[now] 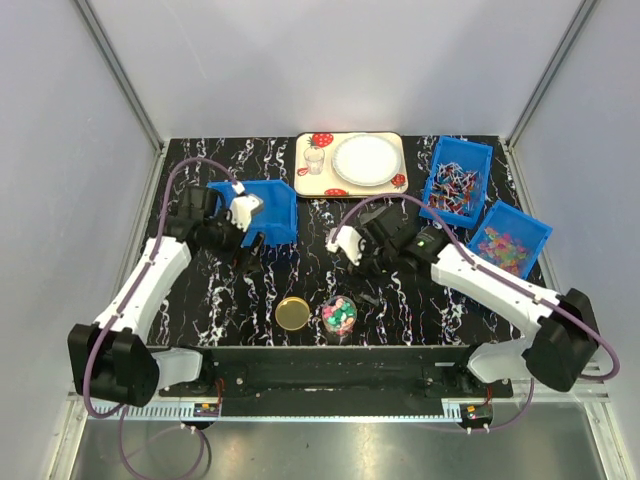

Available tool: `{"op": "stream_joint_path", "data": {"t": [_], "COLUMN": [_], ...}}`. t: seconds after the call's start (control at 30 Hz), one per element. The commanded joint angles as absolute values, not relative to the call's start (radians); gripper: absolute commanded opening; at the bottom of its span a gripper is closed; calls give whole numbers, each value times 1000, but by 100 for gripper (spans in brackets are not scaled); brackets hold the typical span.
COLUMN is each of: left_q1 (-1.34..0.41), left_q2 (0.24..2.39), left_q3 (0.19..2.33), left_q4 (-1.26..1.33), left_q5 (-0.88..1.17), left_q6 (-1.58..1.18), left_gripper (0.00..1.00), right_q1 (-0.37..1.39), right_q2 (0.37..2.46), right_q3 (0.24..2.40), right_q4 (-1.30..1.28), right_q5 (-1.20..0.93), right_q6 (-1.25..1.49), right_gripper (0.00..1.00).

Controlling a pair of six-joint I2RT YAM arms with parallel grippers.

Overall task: Pack the candies
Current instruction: Adjust the packing bottle at the center of the board.

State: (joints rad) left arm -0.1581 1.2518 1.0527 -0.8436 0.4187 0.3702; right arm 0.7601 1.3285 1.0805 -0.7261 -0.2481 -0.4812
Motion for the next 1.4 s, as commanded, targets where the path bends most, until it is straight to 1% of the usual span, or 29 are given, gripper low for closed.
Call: {"op": "stream_joint_path", "data": {"t": [0.0,0.2,0.37,0.43,0.53,0.67,0.8,0.9,1.0,1.27,1.37], "left_q1": [-196,-201,-199,-199,-201,-199,-199,-199,-201,-199,-199], "left_q2": [1184,1141,1105,1085,1049,1043,1052,1045,1037,1037,1032], "left_q3": [971,862,825,818,810,815,822,821,818,819,816], "left_q4": [-772,-718,-693,-692,-692,-690,-686,-684,-681,-673,-672], "left_q5": [437,387,356,350,350,345,341,342,342,351,353], "left_q6": [440,440,422,422,413,400,388,383,380,376,374], "left_gripper": [99,99,99,99,99,99,99,99,99,99,99], "right_q1": [821,873,913,925,931,954,1009,1029,1034,1040,1043], "right_q2": [1379,1423,1469,1467,1421,1407,1465,1502,1523,1543,1493], "right_q3": [1063,1048,1052,1051,1037,1014,1015,1019,1019,1015,1048], "right_q4": [-640,-578,-581,-619,-653,-660,-637,-569,-529,-517,-573], "right_q5": [-271,-275,-244,-262,-359,-373,-316,-200,-128,-109,-152], "right_q6": [-425,-377,-393,-414,-449,-472,-468,-448,-446,-456,-460], "right_gripper": [100,100,100,100,100,100,100,100,100,100,100]}}
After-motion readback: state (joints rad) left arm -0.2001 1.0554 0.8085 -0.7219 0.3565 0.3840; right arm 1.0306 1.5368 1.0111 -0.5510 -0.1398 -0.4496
